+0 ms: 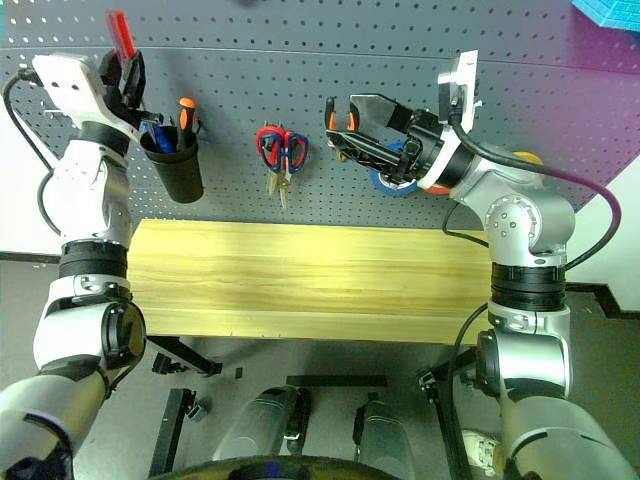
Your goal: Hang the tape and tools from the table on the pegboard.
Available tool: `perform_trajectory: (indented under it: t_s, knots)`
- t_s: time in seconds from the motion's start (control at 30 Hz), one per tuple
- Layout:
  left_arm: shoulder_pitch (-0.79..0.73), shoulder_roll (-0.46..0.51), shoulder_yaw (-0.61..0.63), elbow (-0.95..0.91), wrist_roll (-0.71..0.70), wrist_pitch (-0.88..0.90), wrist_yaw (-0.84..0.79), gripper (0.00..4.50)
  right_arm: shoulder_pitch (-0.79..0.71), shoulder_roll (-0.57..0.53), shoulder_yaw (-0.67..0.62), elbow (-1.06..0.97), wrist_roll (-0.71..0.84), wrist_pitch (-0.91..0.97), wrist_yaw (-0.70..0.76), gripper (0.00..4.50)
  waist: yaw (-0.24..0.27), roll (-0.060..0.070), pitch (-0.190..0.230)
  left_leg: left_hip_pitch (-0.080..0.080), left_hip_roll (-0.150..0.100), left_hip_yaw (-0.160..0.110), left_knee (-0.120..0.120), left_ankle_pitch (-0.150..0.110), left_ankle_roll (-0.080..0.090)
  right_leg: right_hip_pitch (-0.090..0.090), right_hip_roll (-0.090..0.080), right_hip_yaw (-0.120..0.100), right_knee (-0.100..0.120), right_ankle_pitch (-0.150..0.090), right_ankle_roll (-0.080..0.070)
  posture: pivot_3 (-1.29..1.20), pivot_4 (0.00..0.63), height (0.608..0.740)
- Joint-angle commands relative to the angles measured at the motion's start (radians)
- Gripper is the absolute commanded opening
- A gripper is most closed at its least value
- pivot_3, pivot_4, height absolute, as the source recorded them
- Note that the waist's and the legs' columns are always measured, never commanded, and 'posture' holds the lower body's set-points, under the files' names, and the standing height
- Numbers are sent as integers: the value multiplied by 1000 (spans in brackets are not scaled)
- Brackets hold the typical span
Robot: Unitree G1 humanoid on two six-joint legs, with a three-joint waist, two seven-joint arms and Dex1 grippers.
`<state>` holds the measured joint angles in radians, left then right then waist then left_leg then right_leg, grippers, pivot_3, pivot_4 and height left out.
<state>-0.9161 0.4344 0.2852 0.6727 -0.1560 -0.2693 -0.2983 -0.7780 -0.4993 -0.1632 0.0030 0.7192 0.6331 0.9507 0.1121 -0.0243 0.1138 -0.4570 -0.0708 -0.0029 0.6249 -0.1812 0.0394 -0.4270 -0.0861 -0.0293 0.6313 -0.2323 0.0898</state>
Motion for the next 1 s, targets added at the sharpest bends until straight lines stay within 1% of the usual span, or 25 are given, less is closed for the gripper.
perform_trajectory:
  t_s: [0.03, 0.13, 0.2, 0.27, 0.3, 0.33, 0.4, 0.47, 0.53, 0.57, 0.63, 0.73, 0.9, 1.0]
  knots:
    - [-10, 16, -21, 17, 23, 24, 13, 1855, -8, -17, -10, -31, 0, -20, 2, 4500, -1, 0, 0, 0, 0, 0, 1, 0, 0, 0, 0, 0, 0, 0, 0, 88, 52, 733]
    - [-4, 9, -20, 5, 5, 29, -5, 2885, -9, -19, -9, -30, -5, -25, 2, 4500, -2, 0, 0, 0, 0, 0, 2, 0, 1, 0, 0, 0, 1, 0, 0, 85, 56, 733]
    - [5, 26, -8, -11, 7, 20, 8, 3540, -4, -26, -9, -21, -18, -34, 3, 4500, -4, 0, 0, 0, 0, 0, 3, -1, 1, 1, 0, 0, 1, 0, 0, 87, 58, 733]
    - [33, 45, -4, -70, -5, 22, -18, 4255, 7, -34, -17, -23, -22, -35, -1, 4500, -9, 0, 0, 0, 0, 0, 3, -1, 1, 1, 0, 0, 1, 0, 0, 86, 59, 733]
    - [60, 47, -15, -133, -31, 28, -71, 4458, 14, -40, -22, -28, -21, -34, -4, 4500, -14, 0, 0, 0, 0, 0, 3, -1, 1, 1, 0, 0, 1, 0, 0, 87, 60, 733]
    - [93, 47, -29, -206, -67, 49, -131, 4458, 22, -44, -27, -32, -18, -32, -7, 4500, -17, 0, 0, 0, 0, 0, 3, -1, 2, 1, 0, 1, 1, 0, 0, 89, 61, 733]
    - [192, 54, -72, -404, -194, 170, -293, 4458, 45, -58, -32, -41, -15, -26, -9, 4500, -23, 1, 0, -1, 0, 0, 3, -1, 2, 1, -1, 1, 1, 0, 0, 93, 61, 733]
    - [300, 102, -134, -552, -261, 292, -441, 4458, 77, -72, -19, -50, -24, -22, -3, 4500, -25, 2, -1, -1, 0, 0, 3, -2, 2, 1, -2, 1, 1, 0, 0, 96, 62, 733]
    - [395, 162, -187, -641, -304, 397, -565, 4458, 109, -80, 3, -62, -32, -13, 8, 4500, -32, 5, -3, -1, 0, 0, 3, -2, 2, 1, -2, 2, 1, 0, 0, 94, 66, 733]
    - [443, 196, -222, -665, -297, 414, -628, 4458, 134, -90, 32, -68, -54, -20, 23, 4500, -39, 7, -4, 0, 0, 0, 3, -2, 2, 1, -1, 2, 1, 0, 0, 92, 68, 733]
    - [503, 234, -263, -680, -291, 441, -710, 4458, 186, -114, 98, -70, -113, -50, 59, 4500, -49, 9, -5, 3, 0, 0, 2, -2, 2, 2, -1, 2, 1, -2, -3, 85, 70, 733]
    - [521, 228, -267, -630, -284, 448, -744, 4458, 231, -126, 142, -47, -149, -71, 97, 4500, -50, 10, -5, 13, 0, 0, -1, -2, 3, 8, -1, 2, -1, -4, -7, 78, 71, 733]
    - [555, 237, -282, -534, -204, 379, -771, 4458, 268, -130, 167, 18, -198, -134, 151, 4500, -50, 12, -6, 14, 1, 0, -1, -2, 3, 8, -2, 2, -1, -5, -7, 62, 70, 733]
    - [600, 249, -266, -524, -204, 366, -802, 4458, 261, -119, 168, 74, -219, -160, 161, 4500, -50, 12, -6, 14, 1, 1, -1, -2, 3, 7, -2, 3, -1, -5, -7, 65, 65, 733]
